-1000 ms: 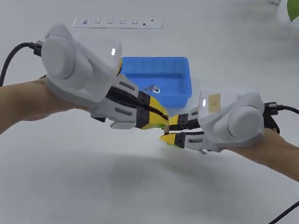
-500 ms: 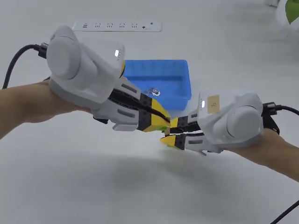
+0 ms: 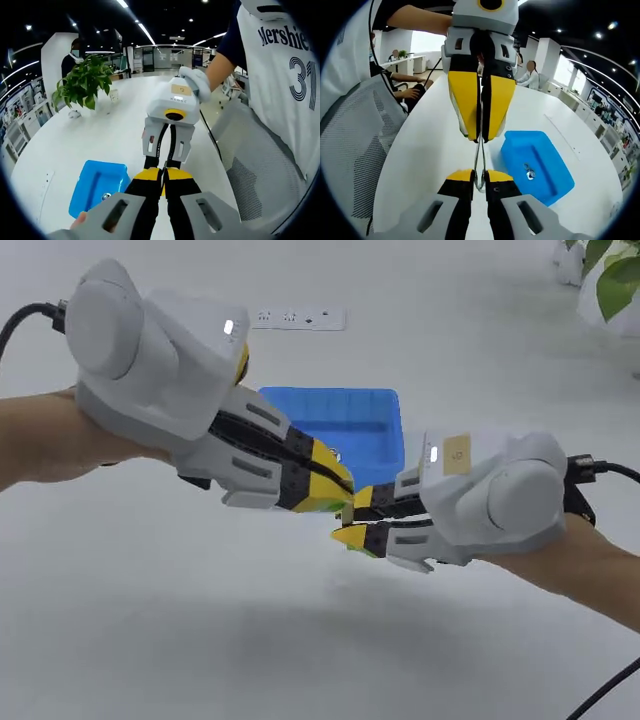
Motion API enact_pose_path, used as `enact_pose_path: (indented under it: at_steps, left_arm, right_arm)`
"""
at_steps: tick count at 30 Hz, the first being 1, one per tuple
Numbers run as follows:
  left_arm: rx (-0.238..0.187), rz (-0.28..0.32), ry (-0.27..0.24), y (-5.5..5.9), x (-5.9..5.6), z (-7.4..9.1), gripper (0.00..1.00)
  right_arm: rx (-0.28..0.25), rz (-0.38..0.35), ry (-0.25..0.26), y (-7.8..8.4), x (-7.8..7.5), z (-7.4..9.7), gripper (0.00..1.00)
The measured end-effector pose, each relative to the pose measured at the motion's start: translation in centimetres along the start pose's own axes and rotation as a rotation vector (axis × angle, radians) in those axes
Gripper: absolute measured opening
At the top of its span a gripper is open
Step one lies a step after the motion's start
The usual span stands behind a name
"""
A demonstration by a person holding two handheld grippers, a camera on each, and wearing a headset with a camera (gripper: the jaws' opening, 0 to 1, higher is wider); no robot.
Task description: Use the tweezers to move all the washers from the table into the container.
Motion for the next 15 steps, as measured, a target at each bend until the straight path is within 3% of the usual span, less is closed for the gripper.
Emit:
enact_pose_path:
  at_steps: [8,15]
  left_arm:
    - [0.013,-0.054,-0.030,-1.3,0.7,1.9,0.06]
    - [0.027,-0.103,-0.042,-2.4,1.9,2.8,0.06]
  right_arm:
    - [-0.013,0.051,0.030,-1.9,-1.3,0.8,0.10]
    - [-0.019,0.073,0.064,-2.8,-3.0,1.3,0.10]
Point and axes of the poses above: the centre of the closed fingertips' face, and the gripper's own axes: z roughly backward along the fingers, x roughly to its left, y roughly out of its underside, the point moved 10 cm from there along z, roughly backward along the fingers, and after that the axes turned 10 degrees about x, right-handed, at the moved point
